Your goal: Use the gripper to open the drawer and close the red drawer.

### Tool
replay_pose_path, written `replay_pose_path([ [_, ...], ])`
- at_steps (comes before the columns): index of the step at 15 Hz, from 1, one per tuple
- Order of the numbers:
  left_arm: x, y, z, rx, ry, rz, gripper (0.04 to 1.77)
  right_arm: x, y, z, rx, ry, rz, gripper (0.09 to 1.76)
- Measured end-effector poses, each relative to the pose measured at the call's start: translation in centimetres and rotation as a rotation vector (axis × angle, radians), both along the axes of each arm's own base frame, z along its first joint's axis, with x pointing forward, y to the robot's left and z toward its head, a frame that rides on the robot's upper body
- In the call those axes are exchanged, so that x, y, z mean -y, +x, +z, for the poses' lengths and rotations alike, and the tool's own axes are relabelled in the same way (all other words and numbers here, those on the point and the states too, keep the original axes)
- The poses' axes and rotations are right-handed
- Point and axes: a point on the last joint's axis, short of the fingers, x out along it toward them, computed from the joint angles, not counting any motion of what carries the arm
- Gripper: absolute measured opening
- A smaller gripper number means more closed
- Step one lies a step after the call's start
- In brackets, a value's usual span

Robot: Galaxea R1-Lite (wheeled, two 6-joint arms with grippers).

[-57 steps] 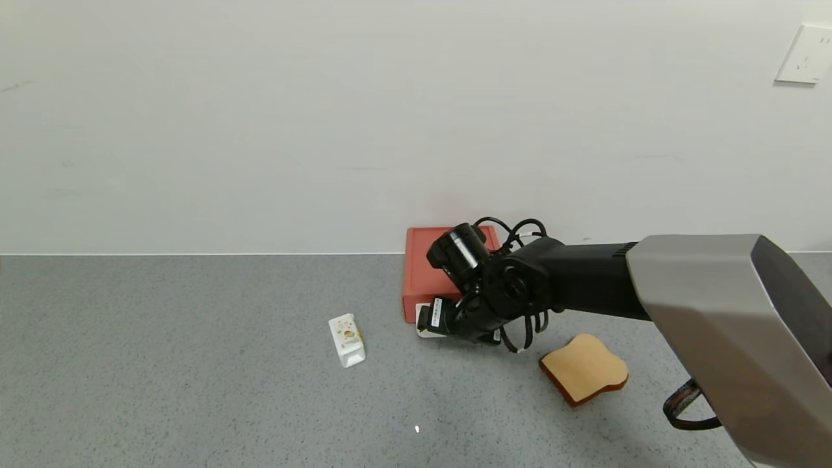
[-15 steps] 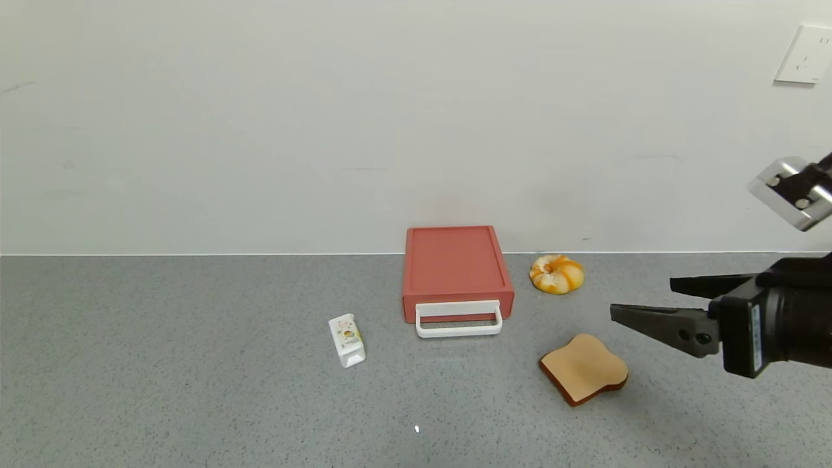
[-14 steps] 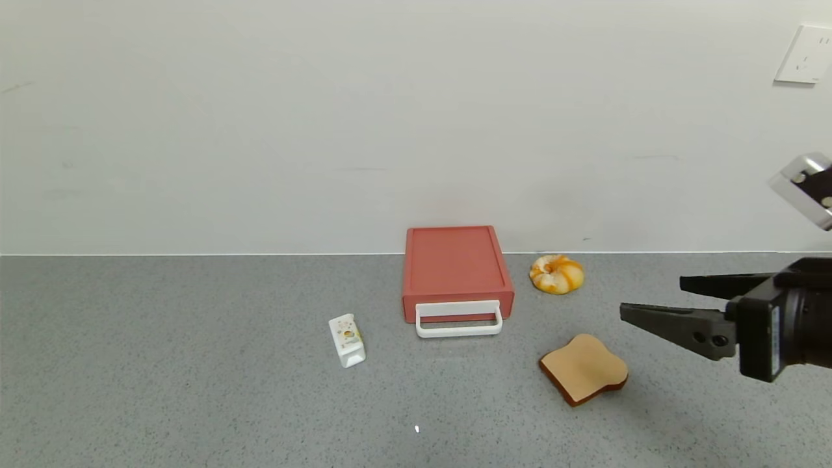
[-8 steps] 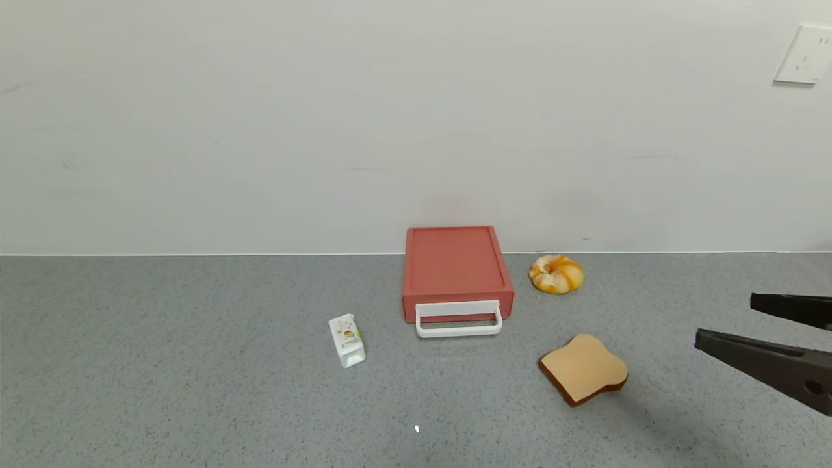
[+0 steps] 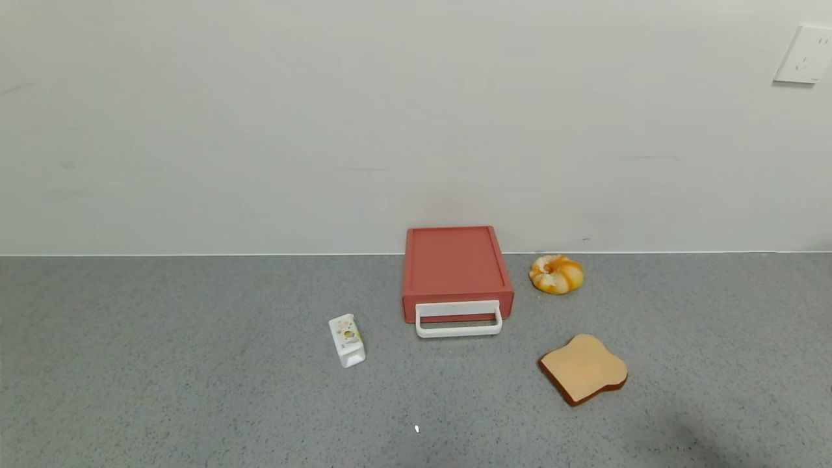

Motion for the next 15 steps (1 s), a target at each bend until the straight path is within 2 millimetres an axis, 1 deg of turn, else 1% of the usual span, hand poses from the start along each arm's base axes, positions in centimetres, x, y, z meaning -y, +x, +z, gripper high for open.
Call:
replay_pose_path([
  [5,0.0,0.0,0.0,0.000,0.000,0.000,1.72,2.0,-4.4,-0.9,0.044,0.012,-0.176,1.71],
  [9,0.0,0.0,0.0,0.000,0.000,0.000,1.72,2.2,-7.3,-1.8,0.103,0.020,-0.360,1.71],
  [12,0.0,0.0,0.0,0.000,0.000,0.000,1.72,2.0,-9.5,-3.3,0.105,0.017,-0.407,1.71],
  [15,0.0,0.0,0.0,0.000,0.000,0.000,1.72,2.0,-11.0,-5.0,0.134,0.020,-0.400,1.71],
])
